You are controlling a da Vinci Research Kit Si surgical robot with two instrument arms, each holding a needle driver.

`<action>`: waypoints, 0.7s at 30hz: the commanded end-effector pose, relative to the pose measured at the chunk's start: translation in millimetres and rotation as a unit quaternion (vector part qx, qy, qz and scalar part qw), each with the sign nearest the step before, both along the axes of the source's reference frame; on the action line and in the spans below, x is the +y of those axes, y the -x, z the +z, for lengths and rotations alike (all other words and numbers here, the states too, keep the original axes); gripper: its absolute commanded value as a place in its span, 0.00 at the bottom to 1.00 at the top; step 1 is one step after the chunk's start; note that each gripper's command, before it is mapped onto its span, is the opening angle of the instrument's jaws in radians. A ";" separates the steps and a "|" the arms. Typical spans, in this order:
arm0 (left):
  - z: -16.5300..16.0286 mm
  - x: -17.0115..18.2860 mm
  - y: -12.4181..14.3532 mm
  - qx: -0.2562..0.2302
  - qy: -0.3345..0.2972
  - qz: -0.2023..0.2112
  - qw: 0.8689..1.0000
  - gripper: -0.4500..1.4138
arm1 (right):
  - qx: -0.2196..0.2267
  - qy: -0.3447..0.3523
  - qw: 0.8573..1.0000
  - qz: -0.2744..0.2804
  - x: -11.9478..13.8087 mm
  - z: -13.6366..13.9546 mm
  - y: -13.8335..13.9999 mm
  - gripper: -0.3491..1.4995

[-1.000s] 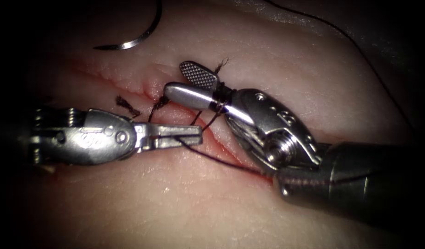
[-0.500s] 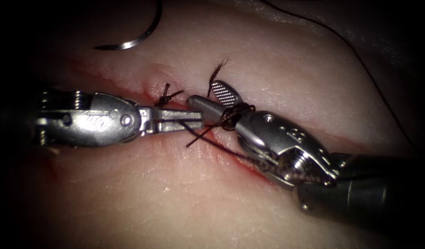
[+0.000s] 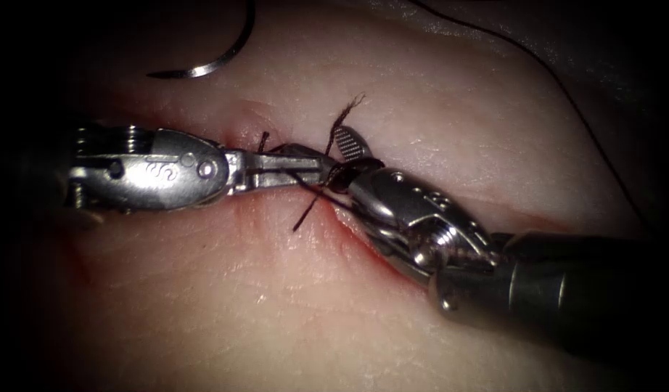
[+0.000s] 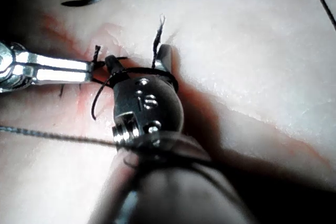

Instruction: Wound Closure

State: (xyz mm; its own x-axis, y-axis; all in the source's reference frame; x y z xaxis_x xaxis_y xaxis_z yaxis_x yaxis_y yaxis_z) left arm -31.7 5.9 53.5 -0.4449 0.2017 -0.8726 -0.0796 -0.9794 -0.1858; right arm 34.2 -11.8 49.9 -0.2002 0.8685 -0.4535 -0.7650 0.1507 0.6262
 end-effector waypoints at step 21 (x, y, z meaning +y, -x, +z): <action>0.6 0.7 0.5 0.003 -0.003 0.000 1.000 0.00 | -0.036 0.006 0.998 0.055 1.9 -0.6 -0.7 0.00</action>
